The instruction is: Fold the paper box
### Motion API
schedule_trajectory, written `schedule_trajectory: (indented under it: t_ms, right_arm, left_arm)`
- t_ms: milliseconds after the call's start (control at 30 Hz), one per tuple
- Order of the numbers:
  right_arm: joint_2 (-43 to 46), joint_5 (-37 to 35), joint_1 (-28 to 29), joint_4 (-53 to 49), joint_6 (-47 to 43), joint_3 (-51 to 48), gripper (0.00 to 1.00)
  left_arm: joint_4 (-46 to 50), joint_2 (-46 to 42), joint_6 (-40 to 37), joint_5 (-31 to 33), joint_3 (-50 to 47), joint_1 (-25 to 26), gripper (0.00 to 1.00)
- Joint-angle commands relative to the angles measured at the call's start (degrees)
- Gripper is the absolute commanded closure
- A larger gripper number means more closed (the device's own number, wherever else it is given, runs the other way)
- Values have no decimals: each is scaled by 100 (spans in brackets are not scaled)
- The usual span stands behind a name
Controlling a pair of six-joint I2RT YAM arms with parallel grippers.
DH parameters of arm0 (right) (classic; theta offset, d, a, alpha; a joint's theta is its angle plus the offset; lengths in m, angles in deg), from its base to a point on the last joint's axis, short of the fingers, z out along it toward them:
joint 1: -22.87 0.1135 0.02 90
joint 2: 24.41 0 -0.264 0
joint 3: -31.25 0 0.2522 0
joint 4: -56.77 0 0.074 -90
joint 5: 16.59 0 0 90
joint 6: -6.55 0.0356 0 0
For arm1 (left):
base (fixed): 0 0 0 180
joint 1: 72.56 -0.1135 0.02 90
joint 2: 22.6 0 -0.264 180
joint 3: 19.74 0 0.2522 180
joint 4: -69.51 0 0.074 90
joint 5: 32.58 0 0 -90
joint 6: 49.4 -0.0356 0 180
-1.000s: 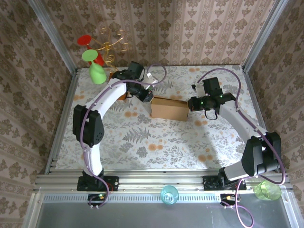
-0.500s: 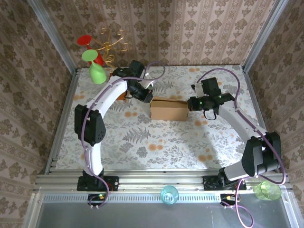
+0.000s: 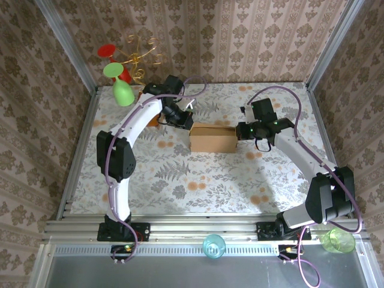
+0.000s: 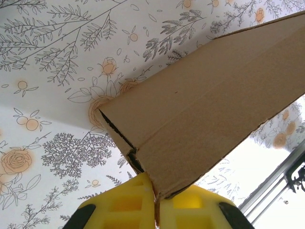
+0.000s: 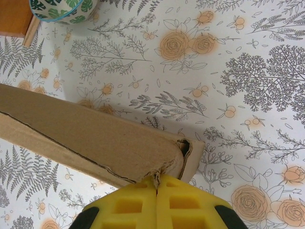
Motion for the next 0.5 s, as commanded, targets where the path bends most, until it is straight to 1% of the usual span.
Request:
schedule_trajectory:
  t_ms: [0, 233, 467]
  right_arm:
    - [-182, 113, 193, -370, 64, -243, 100]
    - [-172, 113, 190, -336, 101, -260, 100]
    - [-99, 69, 201, -324, 136, -270, 100]
  left_arm:
    - [104, 92, 194, -536, 144, 195, 92]
    - [-501, -110, 478, -414, -426, 212, 93]
    - [-898, -333, 572, -71, -826, 273, 94]
